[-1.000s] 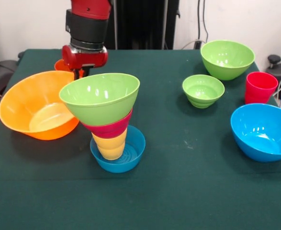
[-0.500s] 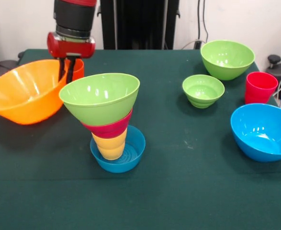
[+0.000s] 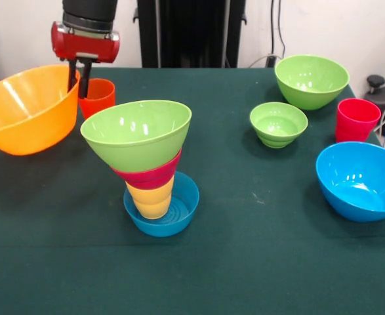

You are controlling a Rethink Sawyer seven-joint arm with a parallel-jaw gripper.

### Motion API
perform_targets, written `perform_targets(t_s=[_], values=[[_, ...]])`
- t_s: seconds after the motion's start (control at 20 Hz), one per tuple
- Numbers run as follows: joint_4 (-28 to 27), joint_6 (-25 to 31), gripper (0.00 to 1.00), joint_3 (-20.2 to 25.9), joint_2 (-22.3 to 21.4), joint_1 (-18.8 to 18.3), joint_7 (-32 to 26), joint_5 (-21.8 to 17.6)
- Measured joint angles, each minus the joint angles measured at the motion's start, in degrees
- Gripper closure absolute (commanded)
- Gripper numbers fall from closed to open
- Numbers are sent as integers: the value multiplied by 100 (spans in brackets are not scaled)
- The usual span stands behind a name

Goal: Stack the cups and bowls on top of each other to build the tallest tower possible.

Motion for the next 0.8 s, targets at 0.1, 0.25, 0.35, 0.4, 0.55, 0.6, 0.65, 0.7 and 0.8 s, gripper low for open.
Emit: perform_targets(t_s=[0.1,0.25,0.35,0.4,0.55,0.6,0.65,0.7,0.8], values=[[49,45,100,95,-109,-67,0,145],[105,92,100,182,-211,-128,0,287],[186,196,100,274,-359,-173,0,486],[220,250,100,295,-424,-171,0,568],[325,413,100,342,-628,-152,0,821],[350,454,100,342,-683,-132,0,883],[375,495,100,342,-738,-112,0,944],[404,551,100,344,-818,-67,0,1024],[436,632,100,344,-923,8,0,1131]])
